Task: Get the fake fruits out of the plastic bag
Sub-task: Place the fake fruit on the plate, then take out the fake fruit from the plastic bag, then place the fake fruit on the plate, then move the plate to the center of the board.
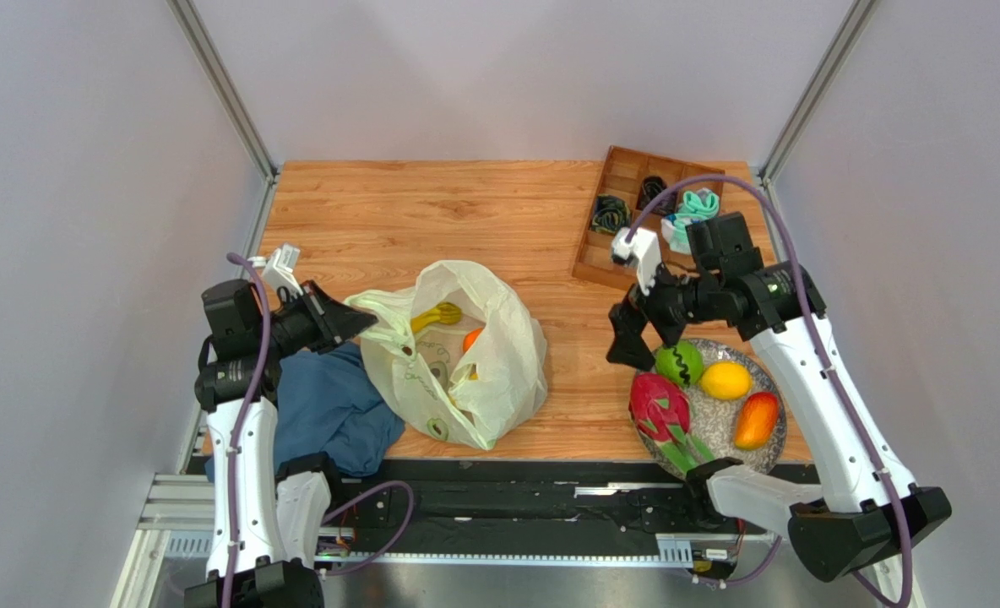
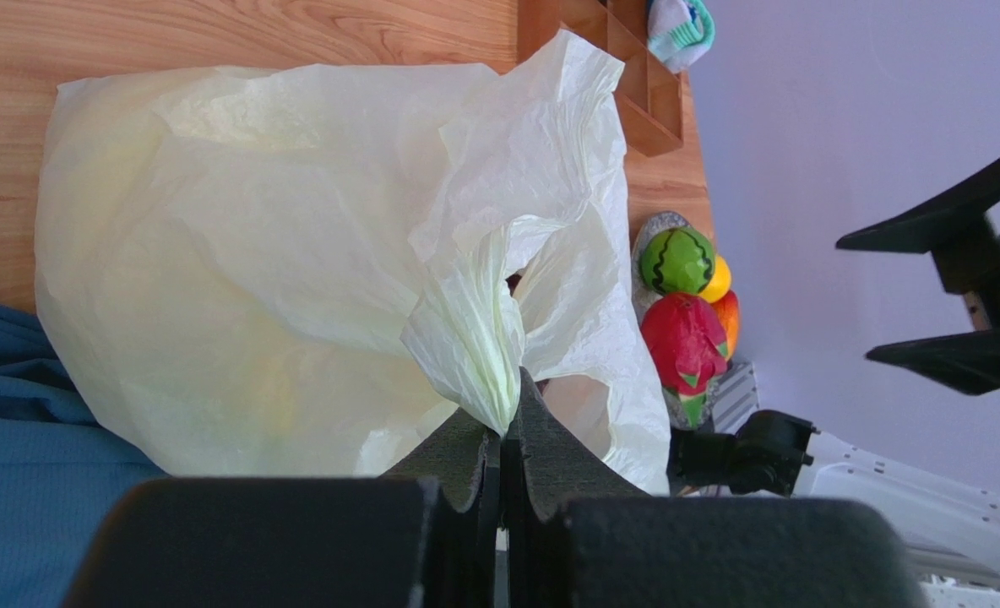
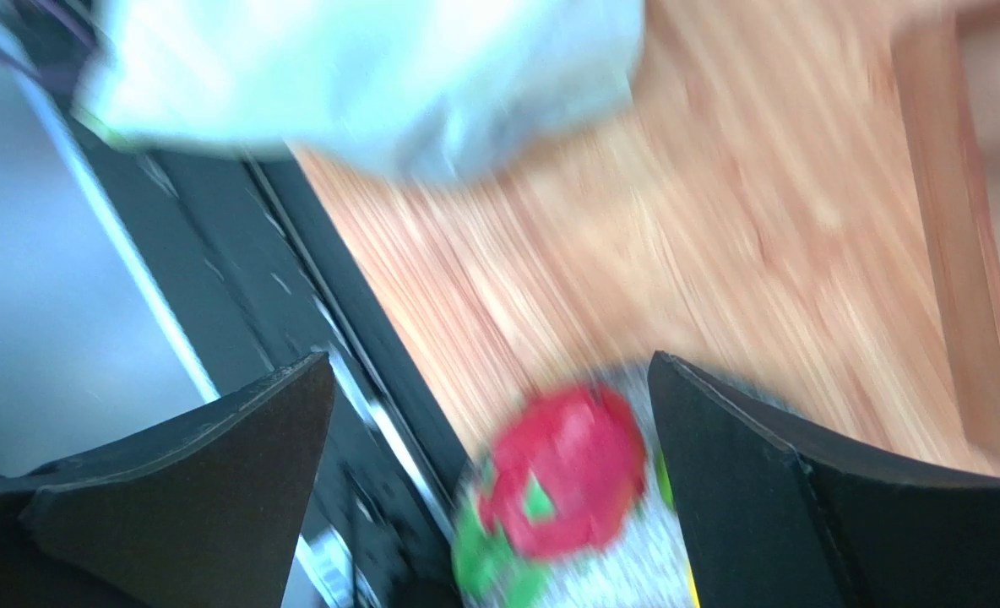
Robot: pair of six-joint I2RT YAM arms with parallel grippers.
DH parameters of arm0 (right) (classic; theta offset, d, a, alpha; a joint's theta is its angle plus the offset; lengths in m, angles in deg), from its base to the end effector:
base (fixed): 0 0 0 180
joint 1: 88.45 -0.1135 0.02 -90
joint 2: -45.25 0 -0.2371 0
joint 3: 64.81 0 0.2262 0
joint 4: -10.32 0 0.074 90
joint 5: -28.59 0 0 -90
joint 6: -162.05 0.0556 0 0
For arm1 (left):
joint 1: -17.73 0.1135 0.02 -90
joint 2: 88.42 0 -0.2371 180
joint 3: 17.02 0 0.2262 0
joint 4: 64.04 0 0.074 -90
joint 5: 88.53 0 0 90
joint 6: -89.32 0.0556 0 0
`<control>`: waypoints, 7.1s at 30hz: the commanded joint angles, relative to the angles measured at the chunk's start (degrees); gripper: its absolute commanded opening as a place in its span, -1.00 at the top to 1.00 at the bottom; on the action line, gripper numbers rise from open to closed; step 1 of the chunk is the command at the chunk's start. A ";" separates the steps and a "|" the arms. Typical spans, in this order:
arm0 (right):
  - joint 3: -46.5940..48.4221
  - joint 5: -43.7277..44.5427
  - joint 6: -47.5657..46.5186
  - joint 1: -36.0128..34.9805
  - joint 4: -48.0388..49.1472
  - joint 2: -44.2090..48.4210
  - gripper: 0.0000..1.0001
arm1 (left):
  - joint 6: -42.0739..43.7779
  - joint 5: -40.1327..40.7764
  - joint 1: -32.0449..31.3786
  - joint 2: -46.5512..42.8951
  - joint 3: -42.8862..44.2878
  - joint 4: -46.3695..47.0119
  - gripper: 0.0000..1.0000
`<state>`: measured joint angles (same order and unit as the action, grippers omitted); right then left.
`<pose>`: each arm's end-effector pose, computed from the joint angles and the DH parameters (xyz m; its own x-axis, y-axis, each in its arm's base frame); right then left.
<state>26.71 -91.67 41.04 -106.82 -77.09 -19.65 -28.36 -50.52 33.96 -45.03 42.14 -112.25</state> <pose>0.1631 0.0837 0.3231 -0.4495 -0.6181 -0.6449 -0.8601 0.4944 0.1256 0.1627 0.0017 0.2798 -0.6727 -0.4938 -0.5510 0.1737 0.6185 -0.7663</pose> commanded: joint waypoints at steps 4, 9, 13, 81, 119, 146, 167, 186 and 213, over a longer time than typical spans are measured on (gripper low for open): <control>13.49 -13.81 21.60 -10.52 22.09 -12.24 -0.56 | 3.07 -0.40 0.38 -3.23 0.97 -5.57 1.00; 25.79 -0.43 15.13 -27.40 21.86 -27.25 0.05 | 8.25 1.45 0.38 -3.93 5.87 -12.87 1.00; 30.82 7.91 10.36 -36.10 22.54 -36.75 0.30 | 11.77 3.81 0.38 -5.60 9.31 -19.28 1.00; 35.24 -10.27 -12.64 -12.97 -0.55 -22.41 0.88 | 4.83 7.60 1.00 9.60 16.53 1.35 1.00; -35.45 28.33 -94.60 42.28 -22.80 14.98 -0.77 | 2.19 4.09 1.09 12.33 10.46 6.80 1.00; 5.07 -5.07 -31.06 40.52 -1.62 -17.17 -0.77 | -0.62 0.75 1.00 11.27 9.85 8.56 1.00; 10.52 -1.04 -31.82 42.98 1.02 -42.58 -0.29 | 8.34 -2.33 1.00 7.58 10.81 0.13 1.00; 6.04 5.74 -40.36 42.72 1.11 -51.11 -0.02 | 11.86 -1.01 1.52 9.07 10.64 -2.08 1.00; 11.66 -2.08 -27.89 25.41 5.31 -55.68 0.90 | 13.09 -0.48 1.61 10.57 9.58 -1.81 1.00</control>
<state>37.27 -89.31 7.10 -76.83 -79.17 -74.67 -16.60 -50.50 35.09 -34.23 51.56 -115.11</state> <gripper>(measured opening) 0.230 0.010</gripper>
